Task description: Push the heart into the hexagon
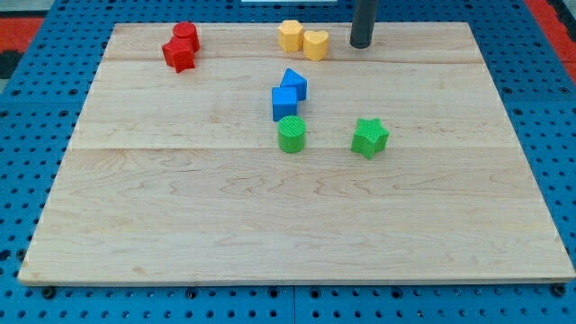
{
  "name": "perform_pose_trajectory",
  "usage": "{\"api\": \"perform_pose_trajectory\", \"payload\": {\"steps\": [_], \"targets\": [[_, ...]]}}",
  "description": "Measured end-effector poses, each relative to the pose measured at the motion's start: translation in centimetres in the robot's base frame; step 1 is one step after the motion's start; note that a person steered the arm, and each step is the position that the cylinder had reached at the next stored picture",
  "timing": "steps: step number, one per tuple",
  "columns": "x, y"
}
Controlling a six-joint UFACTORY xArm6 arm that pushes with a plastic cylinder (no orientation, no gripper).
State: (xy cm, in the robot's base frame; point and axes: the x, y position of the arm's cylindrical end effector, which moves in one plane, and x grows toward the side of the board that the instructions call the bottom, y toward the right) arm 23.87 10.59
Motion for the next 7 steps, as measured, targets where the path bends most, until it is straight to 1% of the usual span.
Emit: {"api": "perform_pose_trajectory", "payload": {"steps": [1, 2, 4, 7], "targets": [[1.8, -0.5], [2.3, -0.9], [2.3, -3.7], [2.3, -4.3]]}}
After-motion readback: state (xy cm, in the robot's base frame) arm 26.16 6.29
